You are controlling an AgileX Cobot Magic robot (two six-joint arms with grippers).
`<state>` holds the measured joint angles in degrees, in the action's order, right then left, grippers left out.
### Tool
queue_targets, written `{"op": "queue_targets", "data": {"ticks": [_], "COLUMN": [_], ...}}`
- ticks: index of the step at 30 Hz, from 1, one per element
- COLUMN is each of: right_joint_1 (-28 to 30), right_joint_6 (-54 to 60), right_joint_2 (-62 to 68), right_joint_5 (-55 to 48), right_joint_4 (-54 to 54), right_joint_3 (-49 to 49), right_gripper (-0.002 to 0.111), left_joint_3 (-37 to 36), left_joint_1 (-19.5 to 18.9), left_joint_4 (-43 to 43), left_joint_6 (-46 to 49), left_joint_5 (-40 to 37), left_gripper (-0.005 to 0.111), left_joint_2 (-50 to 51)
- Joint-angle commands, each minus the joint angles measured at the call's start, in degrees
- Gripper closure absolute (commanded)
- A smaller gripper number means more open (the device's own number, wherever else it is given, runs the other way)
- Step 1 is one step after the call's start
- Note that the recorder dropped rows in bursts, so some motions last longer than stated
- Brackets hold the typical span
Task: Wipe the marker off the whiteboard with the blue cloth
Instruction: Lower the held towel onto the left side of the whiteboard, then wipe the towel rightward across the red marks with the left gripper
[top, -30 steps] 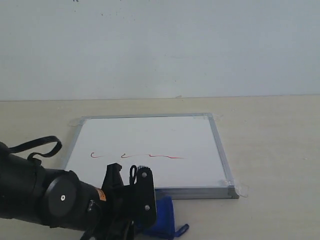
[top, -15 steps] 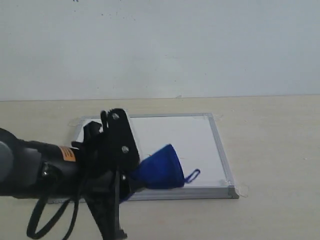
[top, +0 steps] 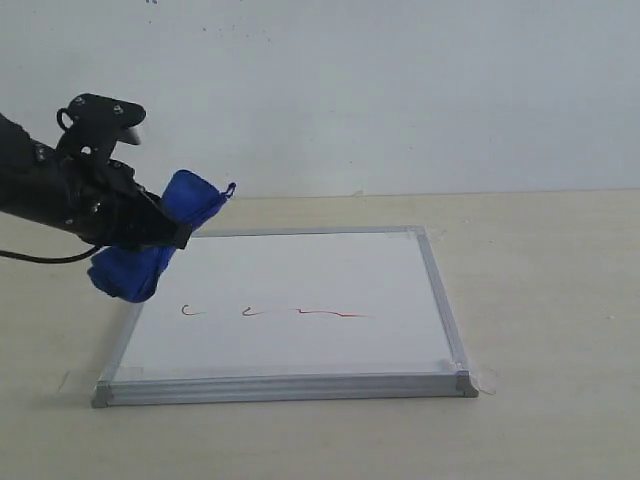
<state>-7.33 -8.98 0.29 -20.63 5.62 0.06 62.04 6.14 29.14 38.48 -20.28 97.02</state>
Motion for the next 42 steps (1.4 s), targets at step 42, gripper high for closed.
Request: {"op": "queue_targets", "data": {"ticks": [42], "right_joint_1": [0.40], "right_joint_6": [0.19], "right_joint_2": [-0.29], "right_joint_5": [0.20], "right_joint_4": [0.29], "right_joint_3": [-0.06], "right_gripper": [0.108], "left_joint_3": [18.30], "left_joint_1": [10.53], "left_joint_4": [-23.77], "left_joint_6": [-20.25], "left_joint_5": [-14.31], "left_gripper": [0.103], "left_joint_2": [27.22]}}
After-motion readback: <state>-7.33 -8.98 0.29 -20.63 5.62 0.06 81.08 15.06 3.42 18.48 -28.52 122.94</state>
